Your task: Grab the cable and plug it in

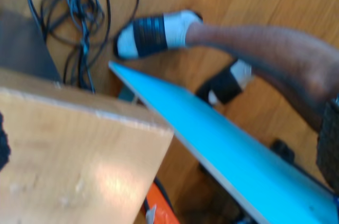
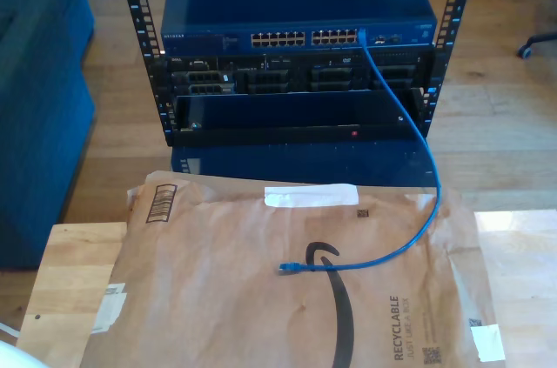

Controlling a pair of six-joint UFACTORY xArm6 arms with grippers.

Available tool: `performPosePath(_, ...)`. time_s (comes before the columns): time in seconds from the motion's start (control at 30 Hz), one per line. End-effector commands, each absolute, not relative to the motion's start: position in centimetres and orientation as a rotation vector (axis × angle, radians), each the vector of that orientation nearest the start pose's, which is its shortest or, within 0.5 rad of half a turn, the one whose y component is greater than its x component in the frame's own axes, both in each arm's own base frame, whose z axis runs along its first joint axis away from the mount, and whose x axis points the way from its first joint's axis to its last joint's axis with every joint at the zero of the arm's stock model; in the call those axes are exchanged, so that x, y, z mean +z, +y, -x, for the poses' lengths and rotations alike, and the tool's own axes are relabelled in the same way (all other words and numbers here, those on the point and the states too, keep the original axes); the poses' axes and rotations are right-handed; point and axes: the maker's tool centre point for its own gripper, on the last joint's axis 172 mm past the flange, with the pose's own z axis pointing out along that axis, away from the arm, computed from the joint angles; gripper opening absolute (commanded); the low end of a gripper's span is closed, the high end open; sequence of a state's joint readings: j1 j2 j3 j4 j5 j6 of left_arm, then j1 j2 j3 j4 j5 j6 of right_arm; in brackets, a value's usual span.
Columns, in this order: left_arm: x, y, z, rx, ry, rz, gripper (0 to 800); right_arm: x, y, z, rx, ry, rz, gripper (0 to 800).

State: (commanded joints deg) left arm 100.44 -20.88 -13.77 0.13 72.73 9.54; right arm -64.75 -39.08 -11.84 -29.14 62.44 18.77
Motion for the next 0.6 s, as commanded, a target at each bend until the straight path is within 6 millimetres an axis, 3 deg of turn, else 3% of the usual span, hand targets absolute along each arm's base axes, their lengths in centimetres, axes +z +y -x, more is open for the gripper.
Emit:
performPosePath(0.13, 5.6, 9.9, 1.9, -0.507, 1.817, -1.791, 800, 9.1, -21.7, 2.1, 0.668, 1.921, 2.739, 797)
performPosePath(0.2, 5.6, 9.9, 1.9, -0.507, 1.817, -1.791, 800, 8.8, -21.0, 1.6, 0.626, 1.966, 2.649, 797)
performPosePath(0.3, 5.6, 9.9, 1.9, -0.507, 1.817, -1.791, 800, 8.2, -20.2, 1.5, 0.632, 1.811, 2.686, 797)
performPosePath(0.43, 5.6, 9.9, 1.9, -0.507, 1.817, -1.791, 800, 7.0, -18.4, 3.0, 0.649, 1.901, 2.536, 800)
performPosePath(0.6, 5.6, 9.9, 1.9, -0.507, 1.817, -1.791, 800, 4.8, -16.4, 1.9, 0.623, 1.899, 2.435, 800)
